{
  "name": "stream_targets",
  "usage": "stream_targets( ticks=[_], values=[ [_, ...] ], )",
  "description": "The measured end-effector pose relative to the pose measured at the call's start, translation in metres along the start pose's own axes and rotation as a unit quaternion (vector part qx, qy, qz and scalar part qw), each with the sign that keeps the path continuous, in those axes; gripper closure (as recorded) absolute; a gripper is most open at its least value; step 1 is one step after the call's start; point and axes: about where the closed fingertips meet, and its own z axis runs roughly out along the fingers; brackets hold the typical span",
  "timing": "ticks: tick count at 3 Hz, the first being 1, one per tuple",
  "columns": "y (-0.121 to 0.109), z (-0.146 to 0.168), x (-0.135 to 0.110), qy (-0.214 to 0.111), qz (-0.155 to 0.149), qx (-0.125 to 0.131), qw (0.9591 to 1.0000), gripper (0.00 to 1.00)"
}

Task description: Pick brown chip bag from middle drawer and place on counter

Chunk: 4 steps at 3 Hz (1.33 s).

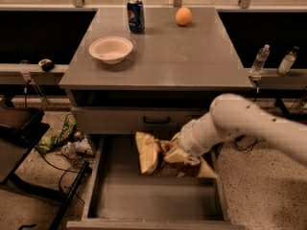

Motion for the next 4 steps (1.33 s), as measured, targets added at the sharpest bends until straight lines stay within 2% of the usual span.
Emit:
stream_targets(
  ticks=[1, 2, 3, 4],
  values=[
    [-0.033, -0.055, -0.005, 0.012, -0.008, 0.000, 0.9999, 1.00],
    [-0.068, -0.131, -0.023, 0.044, -0.027, 0.032, 0.9981, 1.00],
    [-0.100, -0.209, -0.050, 0.073, -0.040, 0.081, 0.9932, 1.00],
    [-0.120, -0.284, -0.087, 0.101, -0.055, 0.144, 0.9828, 1.00]
  ],
)
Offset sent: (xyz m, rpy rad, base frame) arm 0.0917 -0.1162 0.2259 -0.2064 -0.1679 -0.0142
